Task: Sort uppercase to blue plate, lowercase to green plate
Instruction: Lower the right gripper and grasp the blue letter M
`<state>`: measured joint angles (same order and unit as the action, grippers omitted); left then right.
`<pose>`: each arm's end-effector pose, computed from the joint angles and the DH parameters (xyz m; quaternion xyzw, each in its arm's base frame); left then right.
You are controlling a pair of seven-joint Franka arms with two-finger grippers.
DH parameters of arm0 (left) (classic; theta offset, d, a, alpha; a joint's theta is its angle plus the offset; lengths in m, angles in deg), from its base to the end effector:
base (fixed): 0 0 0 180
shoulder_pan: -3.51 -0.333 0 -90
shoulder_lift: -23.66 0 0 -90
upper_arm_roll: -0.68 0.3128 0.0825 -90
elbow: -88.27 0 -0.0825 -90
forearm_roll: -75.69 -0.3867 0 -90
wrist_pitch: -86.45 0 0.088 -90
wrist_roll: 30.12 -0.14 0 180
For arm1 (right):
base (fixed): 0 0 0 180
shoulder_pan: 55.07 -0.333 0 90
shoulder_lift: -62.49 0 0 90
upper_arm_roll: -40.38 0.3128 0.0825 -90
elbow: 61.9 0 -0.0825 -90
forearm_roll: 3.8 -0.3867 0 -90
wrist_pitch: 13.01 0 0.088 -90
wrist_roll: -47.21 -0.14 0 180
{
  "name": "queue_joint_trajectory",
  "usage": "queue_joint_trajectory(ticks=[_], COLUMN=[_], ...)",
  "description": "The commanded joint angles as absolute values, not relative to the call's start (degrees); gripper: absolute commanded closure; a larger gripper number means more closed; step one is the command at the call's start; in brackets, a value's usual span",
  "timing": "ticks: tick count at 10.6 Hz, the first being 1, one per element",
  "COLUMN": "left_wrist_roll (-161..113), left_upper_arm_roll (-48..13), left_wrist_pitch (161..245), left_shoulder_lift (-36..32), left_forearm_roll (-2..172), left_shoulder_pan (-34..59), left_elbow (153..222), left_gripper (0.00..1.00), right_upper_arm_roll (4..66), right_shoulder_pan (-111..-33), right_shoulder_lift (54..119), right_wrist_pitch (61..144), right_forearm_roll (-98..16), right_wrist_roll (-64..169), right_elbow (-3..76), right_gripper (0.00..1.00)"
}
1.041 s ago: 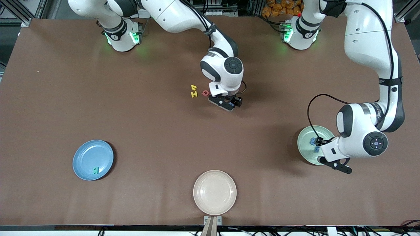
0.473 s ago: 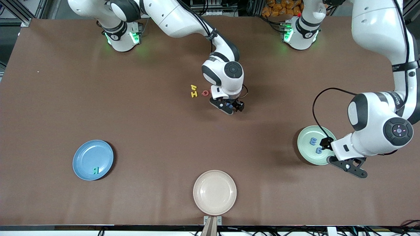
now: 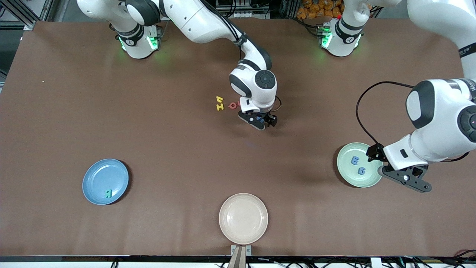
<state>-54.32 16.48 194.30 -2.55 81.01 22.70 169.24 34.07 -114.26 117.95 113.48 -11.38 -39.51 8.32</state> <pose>0.6903 -0.0793 0.4120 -0.9708 0.2391 -0.0113 0.0180 0.4352 0.6200 0.1477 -0.9523 0.3050 0.0045 0.0123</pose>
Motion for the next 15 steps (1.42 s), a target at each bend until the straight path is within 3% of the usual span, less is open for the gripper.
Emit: queue_joint_trajectory(ticks=[1, 2, 3, 4, 5, 11, 15], left_wrist_roll=[-53.2, -53.2, -53.2, -53.1, -53.1, -53.1, -52.7], left_upper_arm_roll=[16.6, 16.5, 16.4, 16.4, 16.3, 16.3, 15.1], left_wrist_pitch=[193.3, 193.2, 193.3, 193.2, 193.1, 192.4, 192.3], left_shoulder_lift=[-1.1, -1.2, -1.3, -1.3, -1.3, -1.4, -1.6], left_forearm_roll=[80.3, 80.4, 80.4, 80.4, 80.4, 80.4, 80.5], left_shoulder_pan=[23.1, 23.1, 23.1, 23.1, 23.2, 23.2, 24.4], left_elbow=[170.5, 170.6, 170.7, 170.8, 170.8, 170.8, 170.9], left_gripper=[0.00, 0.00, 0.00, 0.00, 0.00, 0.00, 0.00], right_upper_arm_roll=[34.1, 34.1, 34.1, 34.2, 34.3, 34.4, 34.2], right_shoulder_pan=[-114.3, -114.3, -114.3, -114.3, -114.4, -113.6, -102.7], right_shoulder_lift=[118.4, 118.4, 118.4, 118.4, 118.4, 116.1, 108.4], right_wrist_pitch=[113.1, 113.1, 113.2, 113.2, 113.2, 112.2, 104.5], right_forearm_roll=[-11.9, -11.9, -11.8, -11.9, -11.8, -11.9, -11.8], right_wrist_roll=[-40.1, -40.1, -40.0, -39.9, -39.9, -35.1, -16.7], right_elbow=[7.8, 8.1, 8.1, 8.2, 8.2, 8.3, 10.2], right_gripper=[0.00, 0.00, 0.22, 0.83, 1.00, 1.00, 1.00])
